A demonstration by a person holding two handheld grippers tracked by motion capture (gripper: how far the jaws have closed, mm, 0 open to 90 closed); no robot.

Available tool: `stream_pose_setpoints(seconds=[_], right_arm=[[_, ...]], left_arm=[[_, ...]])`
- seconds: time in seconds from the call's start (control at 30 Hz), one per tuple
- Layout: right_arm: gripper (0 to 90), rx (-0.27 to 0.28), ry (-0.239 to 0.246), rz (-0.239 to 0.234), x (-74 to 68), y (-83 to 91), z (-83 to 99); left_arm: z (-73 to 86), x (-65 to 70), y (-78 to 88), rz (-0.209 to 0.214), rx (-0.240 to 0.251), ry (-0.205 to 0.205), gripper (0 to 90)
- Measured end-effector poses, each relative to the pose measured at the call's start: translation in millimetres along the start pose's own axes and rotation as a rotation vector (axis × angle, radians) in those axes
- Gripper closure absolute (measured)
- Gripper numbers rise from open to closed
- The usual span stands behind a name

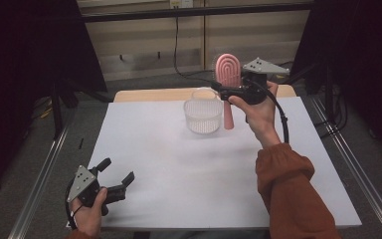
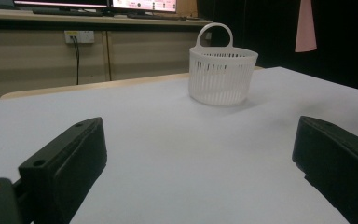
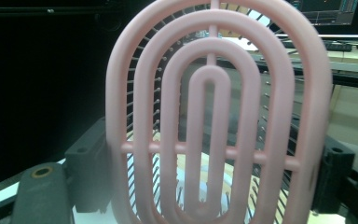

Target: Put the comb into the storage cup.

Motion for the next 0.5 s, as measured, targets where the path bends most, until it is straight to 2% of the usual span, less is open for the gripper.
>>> stream_pose_setpoints(seconds=[0.07, 0.4, 0.5], right_arm=[[19.6, 0.006, 0.003, -0.008, -1.3, -3.6, -0.5], [19.7, 0.035, 0.017, -0.006, -3.6, -18.0, -8.9], [19.6, 0.032, 0.024, -0.003, -3.6, -22.6, -11.2]], left_arm=[[-0.9, 0.0, 0.5, 0.001, 0.008, 0.008, 3.0], [-1.0, 0.1, 0.9, 0.002, 0.009, -0.004, 3.0], [-1.5, 0.9, 0.9, 0.004, 0.021, 0.007, 3.0]])
Point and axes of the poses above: each handheld gripper's, and its own axes: y roughly backward along the jaws, z roughly out of its underside, x roughly to its right, the point moved 4 cm from there along -y, roughly forward along the jaws, and after that the axes turned 6 degrees about z, right-handed, at the moved point
